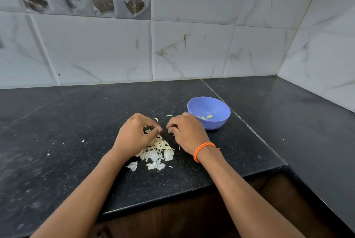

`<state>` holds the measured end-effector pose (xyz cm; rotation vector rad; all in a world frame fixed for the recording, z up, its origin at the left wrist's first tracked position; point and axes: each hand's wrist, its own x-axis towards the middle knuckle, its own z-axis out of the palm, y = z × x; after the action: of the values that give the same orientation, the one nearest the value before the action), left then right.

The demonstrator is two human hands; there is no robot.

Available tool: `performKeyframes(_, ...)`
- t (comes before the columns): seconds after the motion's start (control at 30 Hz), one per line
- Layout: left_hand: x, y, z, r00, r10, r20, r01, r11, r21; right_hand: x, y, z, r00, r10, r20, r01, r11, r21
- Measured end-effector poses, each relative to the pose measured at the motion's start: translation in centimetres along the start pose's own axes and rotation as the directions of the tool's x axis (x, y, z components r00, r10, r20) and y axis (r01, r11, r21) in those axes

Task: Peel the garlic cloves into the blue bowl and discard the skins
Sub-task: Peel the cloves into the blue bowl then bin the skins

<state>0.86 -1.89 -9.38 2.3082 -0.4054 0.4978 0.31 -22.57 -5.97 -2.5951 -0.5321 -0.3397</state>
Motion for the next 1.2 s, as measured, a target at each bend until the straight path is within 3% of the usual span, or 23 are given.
performKeyframes(0.17,0.2,-0.3,0.1,1.000,-0.021,0.003,0.021,1.000,0.014,2.5,-0.3,-3.4,0.945,-0.057,-0.323,0.069,0.997,0.025)
performKeyframes(0.2,0.3,-0.4,0.2,1.000,-0.022,0.003,0.022,0.999,0.023,2.4,-0.4,-2.8,0.947,-0.073,-0.312,0.071,0.997,-0.018)
performKeyframes(0.3,0.5,-0.4,0.3,0.999,-0.037,-0.017,0.037,0.999,0.025,0.3,-0.1,1.8,0.997,-0.080,0.000,0.079,0.985,-0.155)
performKeyframes(0.33,0.5,-0.4,0.3,0.999,-0.031,-0.012,0.032,0.999,0.021,-0.3,0.3,2.5,0.998,-0.054,0.035,0.059,0.988,-0.143)
performKeyframes(0.47,0.3,-0.2,0.4,1.000,-0.021,0.013,0.021,1.000,0.001,-0.4,1.2,2.3,0.998,0.031,-0.063,-0.025,0.996,0.084)
performKeyframes(0.57,0.1,0.2,0.6,0.999,-0.002,0.044,0.004,0.999,-0.038,-1.0,0.8,2.0,0.979,0.143,-0.148,-0.063,0.893,0.446)
performKeyframes(0.7,0.1,0.8,0.5,1.000,0.009,0.004,-0.009,0.997,-0.073,-1.6,0.5,2.1,0.953,0.202,-0.227,-0.021,0.788,0.615)
performKeyframes(0.93,0.0,0.9,0.7,0.997,0.054,-0.057,-0.057,0.997,-0.054,-1.9,0.6,2.5,0.951,0.177,-0.254,0.031,0.763,0.646)
performKeyframes(1.2,0.0,1.5,0.5,0.991,0.062,-0.119,-0.067,0.997,-0.040,-1.5,0.6,3.1,0.950,0.095,-0.297,0.046,0.900,0.434)
